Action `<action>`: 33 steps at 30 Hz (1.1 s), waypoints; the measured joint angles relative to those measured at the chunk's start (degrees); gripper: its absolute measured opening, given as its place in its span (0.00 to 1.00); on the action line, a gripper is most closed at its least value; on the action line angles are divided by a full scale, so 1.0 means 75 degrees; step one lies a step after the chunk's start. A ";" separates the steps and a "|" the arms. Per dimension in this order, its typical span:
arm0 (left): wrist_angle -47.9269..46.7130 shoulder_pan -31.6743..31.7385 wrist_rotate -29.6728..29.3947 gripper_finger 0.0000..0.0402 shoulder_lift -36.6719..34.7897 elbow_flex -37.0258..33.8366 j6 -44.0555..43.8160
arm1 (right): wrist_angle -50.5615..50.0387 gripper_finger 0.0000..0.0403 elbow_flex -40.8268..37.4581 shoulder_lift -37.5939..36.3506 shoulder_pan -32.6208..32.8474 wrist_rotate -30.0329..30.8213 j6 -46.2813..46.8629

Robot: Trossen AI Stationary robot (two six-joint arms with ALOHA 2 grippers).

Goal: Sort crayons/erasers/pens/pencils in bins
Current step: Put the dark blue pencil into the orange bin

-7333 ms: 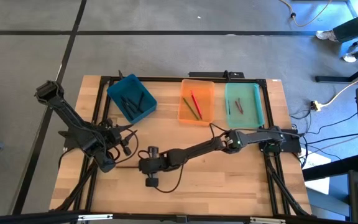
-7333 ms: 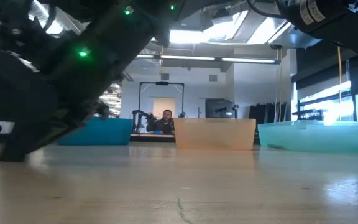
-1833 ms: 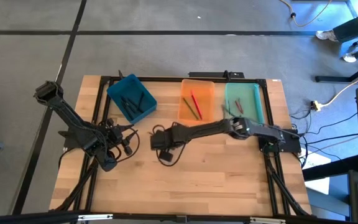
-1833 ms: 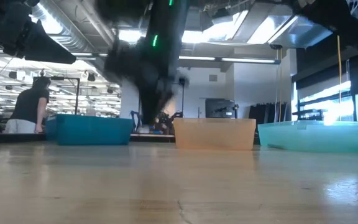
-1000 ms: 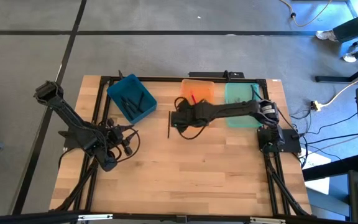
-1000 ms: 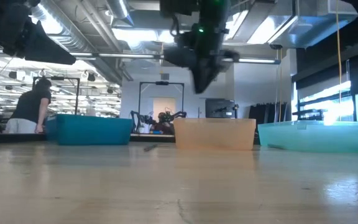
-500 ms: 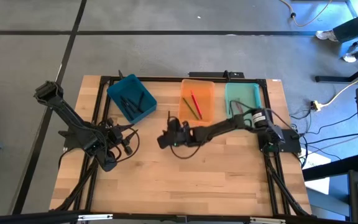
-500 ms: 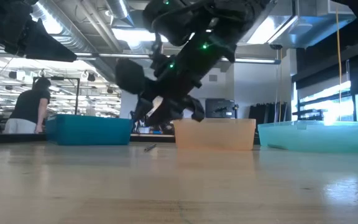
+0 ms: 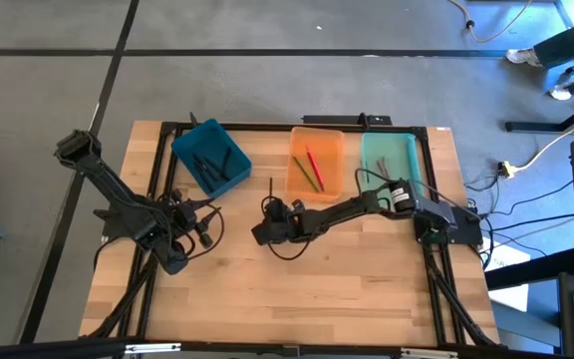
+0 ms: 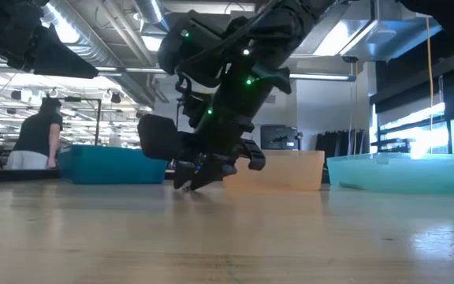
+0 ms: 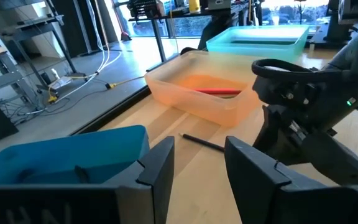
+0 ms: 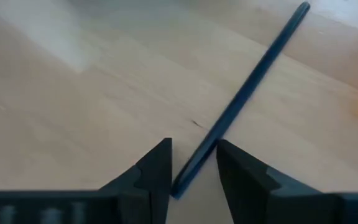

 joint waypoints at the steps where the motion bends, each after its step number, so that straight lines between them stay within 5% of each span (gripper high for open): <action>1: -0.0002 0.0000 0.0002 0.34 0.0000 0.0000 0.0000 | -0.0114 0.32 0.0017 0.0002 -0.0002 -0.0059 0.0002; 11: -0.0009 -0.0003 0.0043 0.34 0.0000 0.0000 0.0003 | -0.1070 0.04 0.0011 -0.0032 0.0043 -0.0922 -0.0208; 20: -0.0101 -0.0003 0.0087 0.34 0.0000 0.0000 0.0009 | -0.2108 0.06 0.0445 -0.0064 0.0263 -0.1162 -0.0225; 33: -0.0085 -0.0003 0.0143 0.34 0.0000 0.0000 0.0006 | -0.7147 0.01 0.3329 0.0008 0.0592 0.0139 -0.0437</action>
